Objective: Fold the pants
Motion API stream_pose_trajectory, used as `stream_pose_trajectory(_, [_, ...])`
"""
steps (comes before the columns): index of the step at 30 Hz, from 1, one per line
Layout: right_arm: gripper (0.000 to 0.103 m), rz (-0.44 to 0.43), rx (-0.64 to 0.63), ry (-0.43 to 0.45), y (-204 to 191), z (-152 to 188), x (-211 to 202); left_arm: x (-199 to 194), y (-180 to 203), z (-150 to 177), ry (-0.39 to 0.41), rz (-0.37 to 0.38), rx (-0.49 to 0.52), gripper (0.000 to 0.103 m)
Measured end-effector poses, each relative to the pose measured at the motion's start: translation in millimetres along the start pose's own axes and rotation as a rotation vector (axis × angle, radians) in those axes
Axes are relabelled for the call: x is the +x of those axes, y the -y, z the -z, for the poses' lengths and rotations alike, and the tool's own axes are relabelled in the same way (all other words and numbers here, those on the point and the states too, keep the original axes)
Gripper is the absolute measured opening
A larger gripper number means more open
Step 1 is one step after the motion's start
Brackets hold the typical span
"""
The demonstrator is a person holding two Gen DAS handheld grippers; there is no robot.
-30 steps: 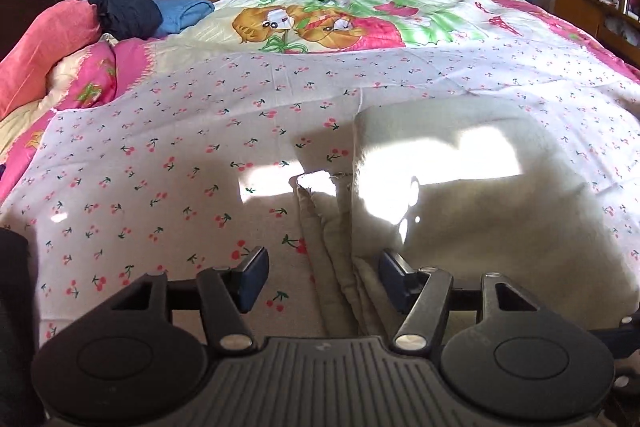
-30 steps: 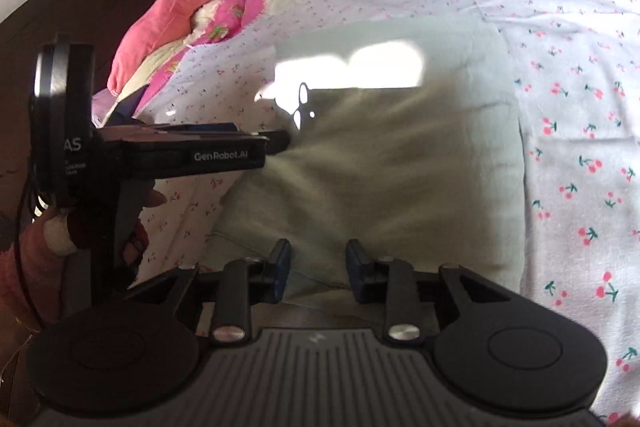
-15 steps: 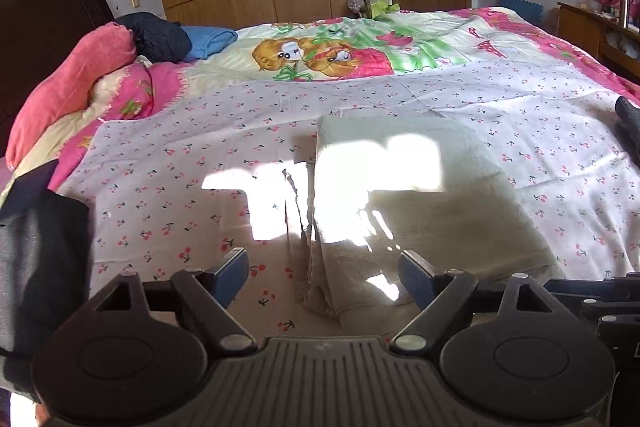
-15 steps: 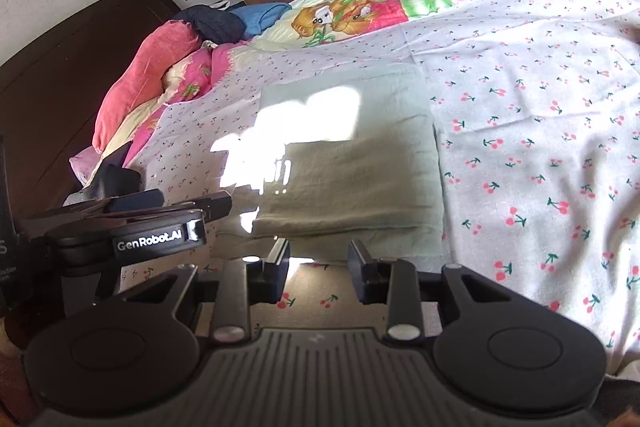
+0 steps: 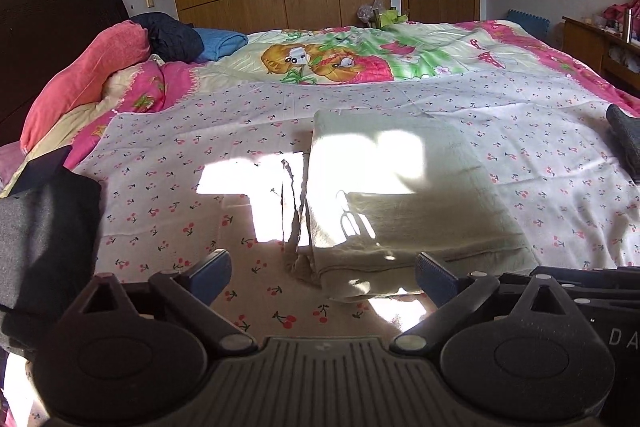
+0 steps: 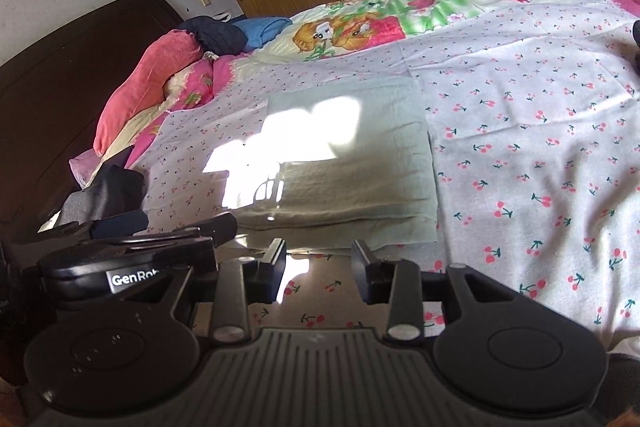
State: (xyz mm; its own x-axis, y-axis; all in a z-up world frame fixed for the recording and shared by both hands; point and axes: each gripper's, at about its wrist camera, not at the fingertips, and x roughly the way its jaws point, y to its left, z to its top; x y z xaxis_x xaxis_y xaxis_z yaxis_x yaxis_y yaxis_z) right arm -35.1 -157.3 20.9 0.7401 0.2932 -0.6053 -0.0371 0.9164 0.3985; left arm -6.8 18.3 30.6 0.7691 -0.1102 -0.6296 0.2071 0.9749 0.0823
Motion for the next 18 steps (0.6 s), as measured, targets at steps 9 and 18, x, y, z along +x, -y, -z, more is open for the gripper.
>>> stream_pose_trajectory(9, [0.038,0.005,0.035,-0.031,13,9,13,13,-1,15,-0.046,0.003,-0.008,0.103])
stream_pose_trajectory(18, [0.038,0.024,0.036,-0.018,20,4,17,13,-9,6,-0.015,0.028,-0.052,0.103])
